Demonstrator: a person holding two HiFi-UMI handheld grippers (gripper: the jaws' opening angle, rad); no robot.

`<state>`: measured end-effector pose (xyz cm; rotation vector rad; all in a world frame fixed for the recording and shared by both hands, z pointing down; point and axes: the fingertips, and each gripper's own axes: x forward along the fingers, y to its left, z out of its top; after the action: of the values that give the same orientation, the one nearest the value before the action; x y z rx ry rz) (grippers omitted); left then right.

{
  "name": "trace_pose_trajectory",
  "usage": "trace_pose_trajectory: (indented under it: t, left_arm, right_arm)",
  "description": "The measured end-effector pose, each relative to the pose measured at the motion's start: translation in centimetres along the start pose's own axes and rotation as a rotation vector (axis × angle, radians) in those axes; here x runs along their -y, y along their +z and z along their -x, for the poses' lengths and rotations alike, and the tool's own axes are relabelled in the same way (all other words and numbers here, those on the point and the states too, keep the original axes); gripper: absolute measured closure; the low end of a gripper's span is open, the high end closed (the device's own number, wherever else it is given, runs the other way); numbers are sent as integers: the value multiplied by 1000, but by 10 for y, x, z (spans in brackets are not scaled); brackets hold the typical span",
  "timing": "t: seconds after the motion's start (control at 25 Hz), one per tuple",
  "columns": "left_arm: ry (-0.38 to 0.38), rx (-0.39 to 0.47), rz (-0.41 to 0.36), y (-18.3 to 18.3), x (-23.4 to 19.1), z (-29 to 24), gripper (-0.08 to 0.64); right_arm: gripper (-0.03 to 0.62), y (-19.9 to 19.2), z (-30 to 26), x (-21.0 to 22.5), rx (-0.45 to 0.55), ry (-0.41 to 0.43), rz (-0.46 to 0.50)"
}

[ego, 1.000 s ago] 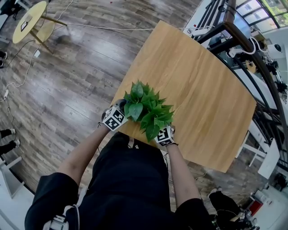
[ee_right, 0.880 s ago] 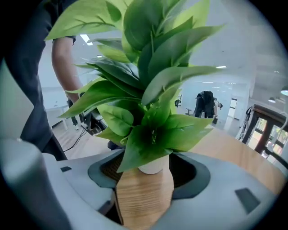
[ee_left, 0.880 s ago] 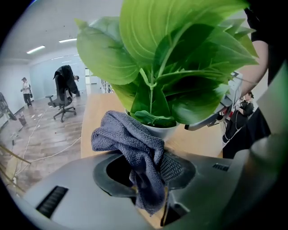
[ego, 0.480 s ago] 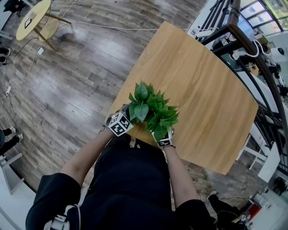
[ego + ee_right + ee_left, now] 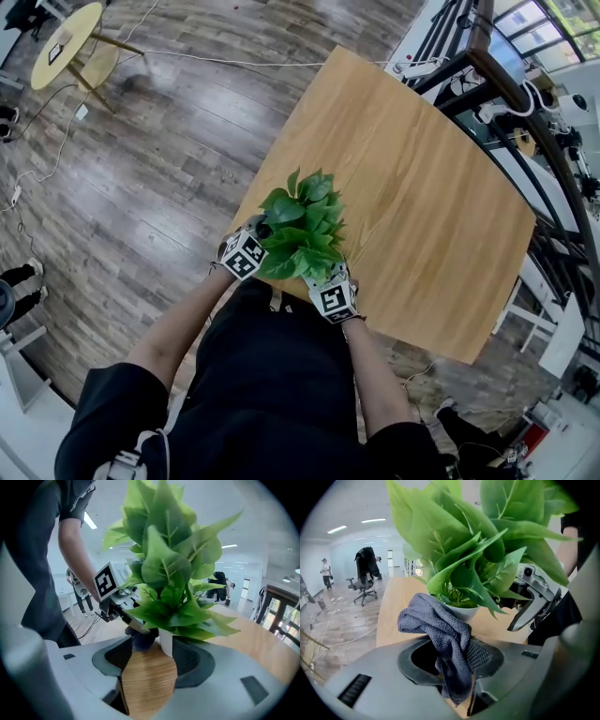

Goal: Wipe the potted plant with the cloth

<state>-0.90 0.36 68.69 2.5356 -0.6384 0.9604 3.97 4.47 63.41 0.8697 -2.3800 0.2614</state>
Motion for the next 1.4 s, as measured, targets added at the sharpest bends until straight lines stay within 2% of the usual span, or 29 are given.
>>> trace_pose_trajectory:
  t: [0.28, 0.6, 0.76, 0.92, 1.0, 1.24, 1.4]
  left_arm:
    - [-1, -13, -4, -9, -5, 0, 397]
    - [-18, -17, -35, -8, -5, -2, 397]
    - [-44, -23, -66, 0, 8, 2, 397]
    - [-78, -31, -34, -6, 25, -7, 397]
    - [-87, -32, -44, -4, 29, -6, 397]
    - [-71, -64, -100, -6, 21, -6, 397]
    - [-36, -57, -105, 5, 6, -4, 397]
  right_arm:
    - [314, -8, 0, 35, -27, -116, 18]
    - [313, 14, -9, 41, 22, -110, 68]
    - [314, 15, -8, 49, 18, -146, 30]
    - [314, 13, -9, 51, 3, -159, 14]
    - [314, 11, -9, 52, -1, -162, 0]
    - [314, 7, -4, 42, -5, -148, 18]
    - [314, 4, 3, 26, 2, -118, 31]
